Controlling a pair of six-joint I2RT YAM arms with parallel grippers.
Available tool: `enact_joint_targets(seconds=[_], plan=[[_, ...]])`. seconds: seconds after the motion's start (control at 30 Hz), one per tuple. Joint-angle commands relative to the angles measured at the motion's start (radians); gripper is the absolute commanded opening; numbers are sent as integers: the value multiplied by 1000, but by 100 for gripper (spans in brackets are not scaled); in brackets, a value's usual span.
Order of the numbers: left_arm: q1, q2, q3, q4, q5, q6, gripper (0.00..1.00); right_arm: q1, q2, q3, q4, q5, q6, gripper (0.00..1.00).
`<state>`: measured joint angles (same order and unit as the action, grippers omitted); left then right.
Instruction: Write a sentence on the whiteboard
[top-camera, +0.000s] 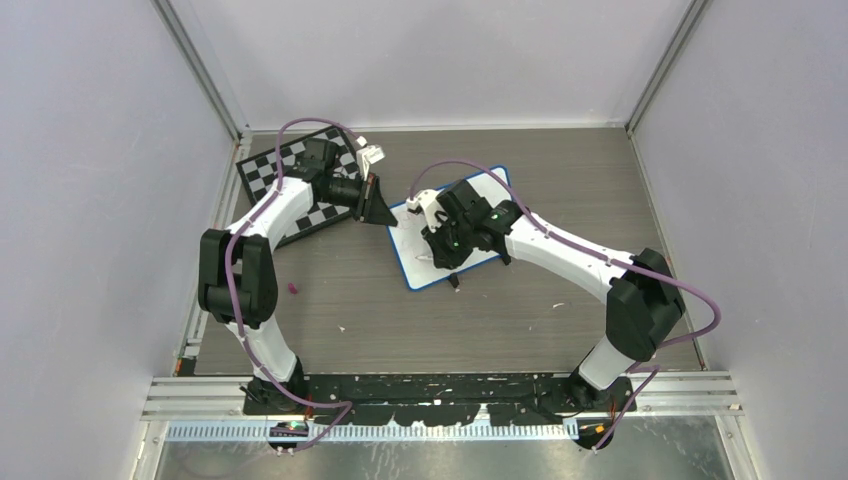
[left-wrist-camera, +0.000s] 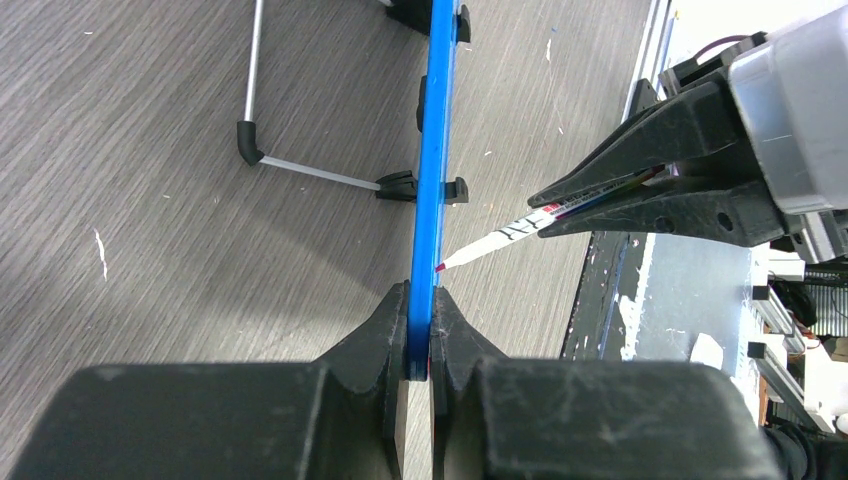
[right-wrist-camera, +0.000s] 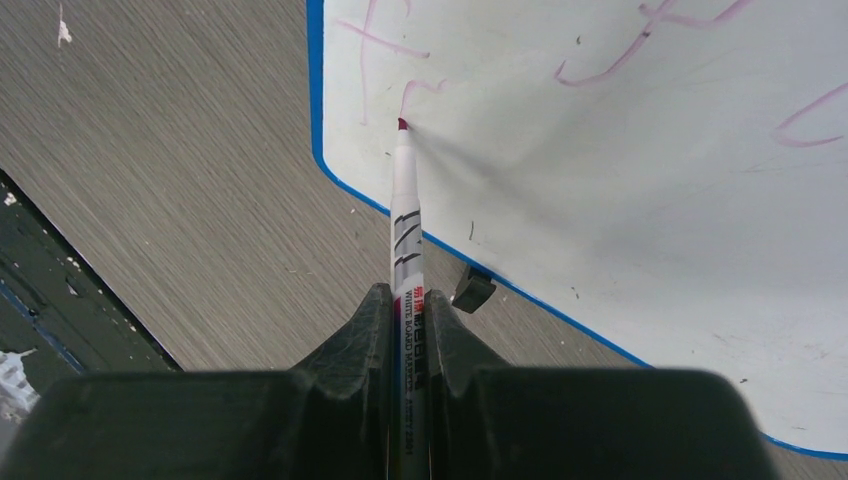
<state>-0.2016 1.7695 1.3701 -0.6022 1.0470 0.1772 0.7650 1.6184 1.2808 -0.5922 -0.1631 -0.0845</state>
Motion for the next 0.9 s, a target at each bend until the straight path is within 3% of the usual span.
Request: enact_joint_targets(seconds=[0.0,0.87], plan=[[-5,-1,-3,5,-22,20,0,-1,-23,-15,45,39,-16,0],[-6,-2,-2,5,-25,17,0,-30,-25,77,43,76,-29,0]])
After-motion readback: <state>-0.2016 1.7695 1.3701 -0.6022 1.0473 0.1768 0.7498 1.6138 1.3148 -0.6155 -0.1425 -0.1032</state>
